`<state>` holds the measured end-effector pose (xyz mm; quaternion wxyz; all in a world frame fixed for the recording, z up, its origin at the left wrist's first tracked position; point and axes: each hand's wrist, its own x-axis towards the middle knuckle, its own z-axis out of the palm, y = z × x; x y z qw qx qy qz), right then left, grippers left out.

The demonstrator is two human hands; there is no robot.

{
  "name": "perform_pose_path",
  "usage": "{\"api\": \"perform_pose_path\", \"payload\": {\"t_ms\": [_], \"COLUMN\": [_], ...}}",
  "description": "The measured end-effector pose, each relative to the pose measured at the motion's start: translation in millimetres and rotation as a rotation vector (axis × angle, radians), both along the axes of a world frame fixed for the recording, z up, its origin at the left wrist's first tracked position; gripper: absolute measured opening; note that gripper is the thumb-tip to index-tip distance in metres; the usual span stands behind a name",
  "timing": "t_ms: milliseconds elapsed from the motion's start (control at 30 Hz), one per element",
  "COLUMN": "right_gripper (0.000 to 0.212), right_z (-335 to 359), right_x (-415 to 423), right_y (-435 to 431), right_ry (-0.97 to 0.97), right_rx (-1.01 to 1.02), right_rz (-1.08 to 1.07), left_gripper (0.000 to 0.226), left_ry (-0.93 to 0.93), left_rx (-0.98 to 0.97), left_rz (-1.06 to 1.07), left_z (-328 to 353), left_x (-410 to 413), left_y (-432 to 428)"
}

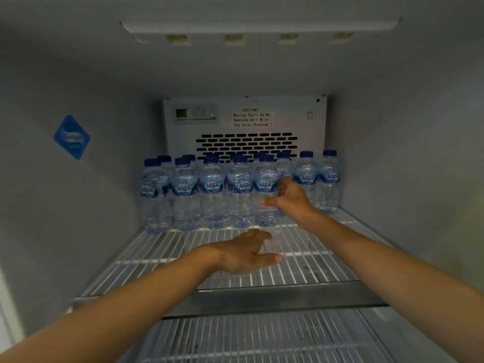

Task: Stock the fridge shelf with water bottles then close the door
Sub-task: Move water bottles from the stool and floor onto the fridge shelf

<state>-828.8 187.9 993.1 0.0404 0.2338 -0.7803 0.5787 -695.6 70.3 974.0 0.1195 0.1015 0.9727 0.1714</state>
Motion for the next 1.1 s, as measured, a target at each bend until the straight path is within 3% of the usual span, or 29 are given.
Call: {"api": "perform_pose_path", "payload": {"t_ms": [600,733,833,900,1000,1100], "right_gripper": [0.061,0.061,0.062,0.069,0.067,0.039], "right_z": [3,5,11,16,20,18], "right_x": [2,11,33,54,98,156], "right_y": [1,5,17,22,20,0], "right_ry": [-0.021,-0.035,-0.179,-0.237,-0.15,0.076], "right_rx": [0.033,0.127,0.34,0.521,0.681,0.604], "right_rz": [0.0,-0.05,-0.01,0.031,0.006,-0.03], "left_gripper": [0.071,0.065,0.054,0.044,0.031,0.02], "left_ry": [0.101,0.17,0.223,0.292,0.485,0.719], "left_rx": [0.056,-0.031,-0.101,-0.127,-0.117,-0.027], "left_rz": [0.069,0.105,0.139,0.154,0.204,0.307], "left_z": [-1,3,11,17,25,25], "left_x": [-2,2,19,39,82,144], "left_y": [-5,-4,0,0,-8,-24]}}
